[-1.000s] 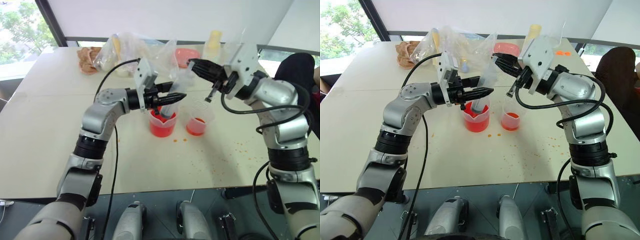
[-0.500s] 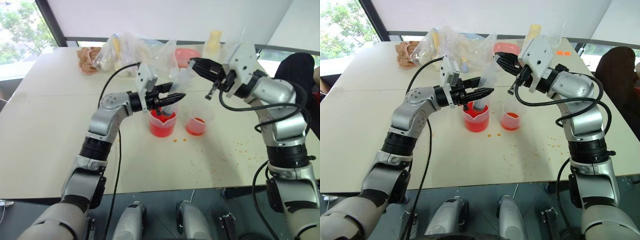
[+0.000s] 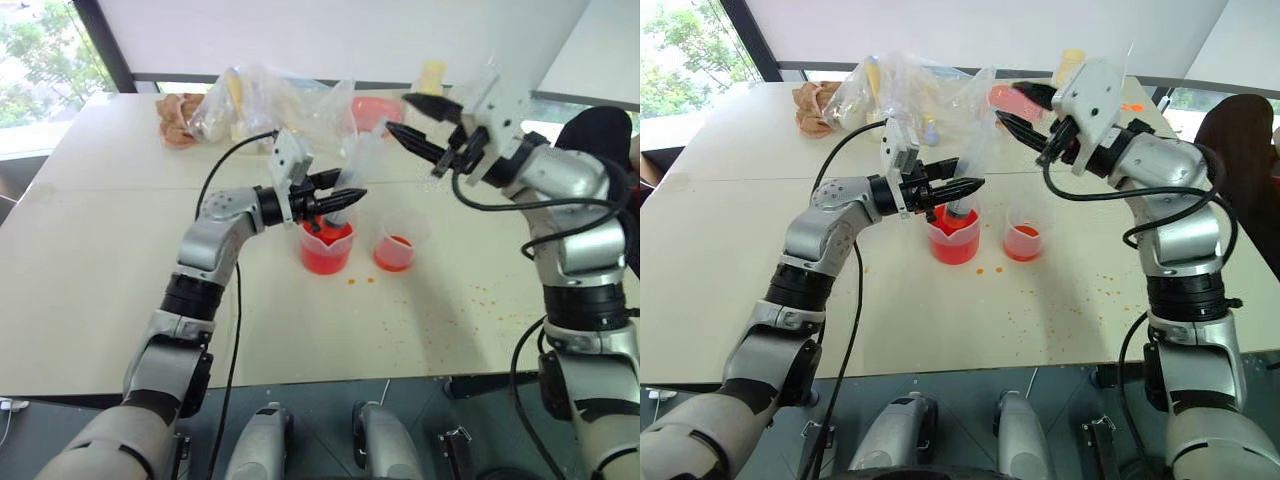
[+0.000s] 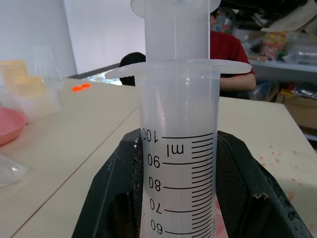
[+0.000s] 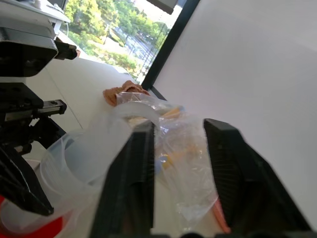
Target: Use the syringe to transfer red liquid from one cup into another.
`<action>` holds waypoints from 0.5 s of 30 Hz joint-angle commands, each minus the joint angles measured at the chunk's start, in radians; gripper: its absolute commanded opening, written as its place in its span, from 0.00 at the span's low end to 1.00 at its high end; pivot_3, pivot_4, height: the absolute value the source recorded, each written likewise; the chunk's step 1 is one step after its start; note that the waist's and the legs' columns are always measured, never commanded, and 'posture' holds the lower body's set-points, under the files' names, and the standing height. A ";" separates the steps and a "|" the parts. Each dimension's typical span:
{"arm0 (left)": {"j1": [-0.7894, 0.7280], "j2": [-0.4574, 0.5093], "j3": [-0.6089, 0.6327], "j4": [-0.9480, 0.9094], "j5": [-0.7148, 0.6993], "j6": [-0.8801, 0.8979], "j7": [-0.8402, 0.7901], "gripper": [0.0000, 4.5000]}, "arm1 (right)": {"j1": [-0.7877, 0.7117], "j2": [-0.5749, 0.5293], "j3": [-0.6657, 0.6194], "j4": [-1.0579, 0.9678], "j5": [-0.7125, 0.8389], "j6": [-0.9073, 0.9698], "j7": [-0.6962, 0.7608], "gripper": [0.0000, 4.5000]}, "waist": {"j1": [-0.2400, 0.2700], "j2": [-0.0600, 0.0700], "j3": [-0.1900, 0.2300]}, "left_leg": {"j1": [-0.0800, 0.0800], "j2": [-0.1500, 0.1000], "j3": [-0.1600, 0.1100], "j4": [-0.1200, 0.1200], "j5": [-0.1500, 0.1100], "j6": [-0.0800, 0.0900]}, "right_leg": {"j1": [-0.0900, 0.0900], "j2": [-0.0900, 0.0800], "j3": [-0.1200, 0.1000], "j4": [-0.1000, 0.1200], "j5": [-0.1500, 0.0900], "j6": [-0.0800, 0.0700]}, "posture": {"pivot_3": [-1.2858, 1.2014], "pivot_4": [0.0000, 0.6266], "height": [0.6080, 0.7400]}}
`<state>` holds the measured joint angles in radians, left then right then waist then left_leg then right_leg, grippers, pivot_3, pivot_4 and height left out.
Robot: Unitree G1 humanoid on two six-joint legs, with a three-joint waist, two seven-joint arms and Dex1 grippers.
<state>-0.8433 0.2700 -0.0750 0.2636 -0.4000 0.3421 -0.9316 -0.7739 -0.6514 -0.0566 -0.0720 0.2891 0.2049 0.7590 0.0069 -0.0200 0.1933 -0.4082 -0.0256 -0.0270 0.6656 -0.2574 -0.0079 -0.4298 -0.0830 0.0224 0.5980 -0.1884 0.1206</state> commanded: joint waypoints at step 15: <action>-0.091 -0.008 0.133 -0.106 -0.095 0.026 0.067 0.32 | 0.289 -0.062 -0.391 -0.279 0.228 0.261 -0.166 0.89 | -0.002 0.000 0.000 | 0.001 0.001 -0.001 0.000 0.000 0.000 | 0.001 0.001 0.000 0.000 0.000 0.000 | 0.52 0.24 1.00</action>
<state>-0.8861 0.2646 0.0329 0.1828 -0.4677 0.3839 -0.8644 -0.4783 -0.6938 -0.4116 -0.3120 0.4992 0.4680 0.6079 0.0052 -0.0199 0.1932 -0.4074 -0.0243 -0.0275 0.6655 -0.2575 -0.0079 -0.4291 -0.0818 0.0222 0.5983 -0.1884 0.1205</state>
